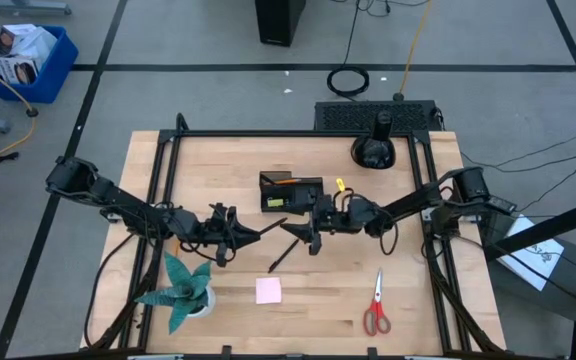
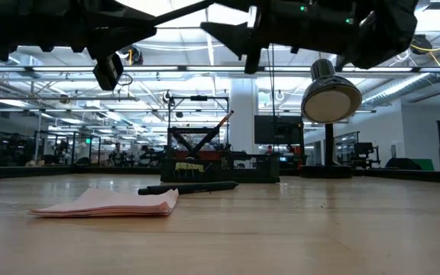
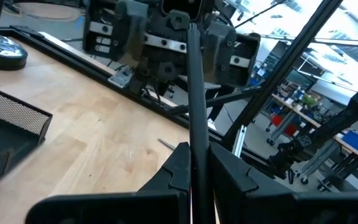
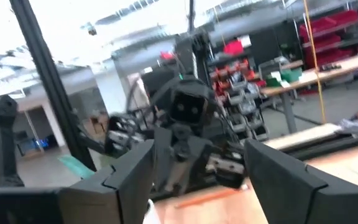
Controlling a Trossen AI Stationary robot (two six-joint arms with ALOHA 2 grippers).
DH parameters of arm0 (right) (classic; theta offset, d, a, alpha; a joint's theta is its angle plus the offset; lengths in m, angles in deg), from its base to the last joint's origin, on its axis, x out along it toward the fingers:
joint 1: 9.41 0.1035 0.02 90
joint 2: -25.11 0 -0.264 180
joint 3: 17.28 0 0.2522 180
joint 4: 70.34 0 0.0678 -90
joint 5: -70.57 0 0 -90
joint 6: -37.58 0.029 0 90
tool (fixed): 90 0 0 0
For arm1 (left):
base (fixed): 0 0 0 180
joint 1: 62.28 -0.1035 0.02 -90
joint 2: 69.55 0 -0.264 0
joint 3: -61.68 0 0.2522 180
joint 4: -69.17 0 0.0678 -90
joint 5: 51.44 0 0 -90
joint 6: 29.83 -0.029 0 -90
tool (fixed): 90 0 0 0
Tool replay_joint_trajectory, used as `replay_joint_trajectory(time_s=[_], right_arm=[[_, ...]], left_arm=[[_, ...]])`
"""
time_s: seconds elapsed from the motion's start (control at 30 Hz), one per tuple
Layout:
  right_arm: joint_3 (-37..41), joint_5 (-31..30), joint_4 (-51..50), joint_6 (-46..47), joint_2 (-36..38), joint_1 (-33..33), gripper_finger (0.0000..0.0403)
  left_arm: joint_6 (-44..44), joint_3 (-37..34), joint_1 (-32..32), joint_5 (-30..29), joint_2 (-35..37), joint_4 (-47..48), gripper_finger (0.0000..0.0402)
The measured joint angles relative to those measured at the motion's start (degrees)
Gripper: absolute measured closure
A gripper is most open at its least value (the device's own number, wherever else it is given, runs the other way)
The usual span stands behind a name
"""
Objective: Pick and place office supplies into organizer
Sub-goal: Put the black pen into the black desk organizer
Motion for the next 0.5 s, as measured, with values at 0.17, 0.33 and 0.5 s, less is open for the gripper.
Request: replay_joint_trajectory(time_s=[0.17,0.33,0.5], right_arm=[[-1.9,0.0,-2.8,0.4,0.0,-0.4,0.0167],[-1.9,0.5,-3.1,0.1,0.0,-0.4,0.0176],[-2.0,1.8,-3.2,0.1,0.0,-0.4,0.0209]], left_arm=[[-0.2,0.0,-0.2,0.0,0.0,0.0,0.0366],[-0.2,0.0,-0.2,0.0,0.0,0.0,0.0366],[-0.2,0.0,-0.2,0.0,0.0,0.0,0.0366]])
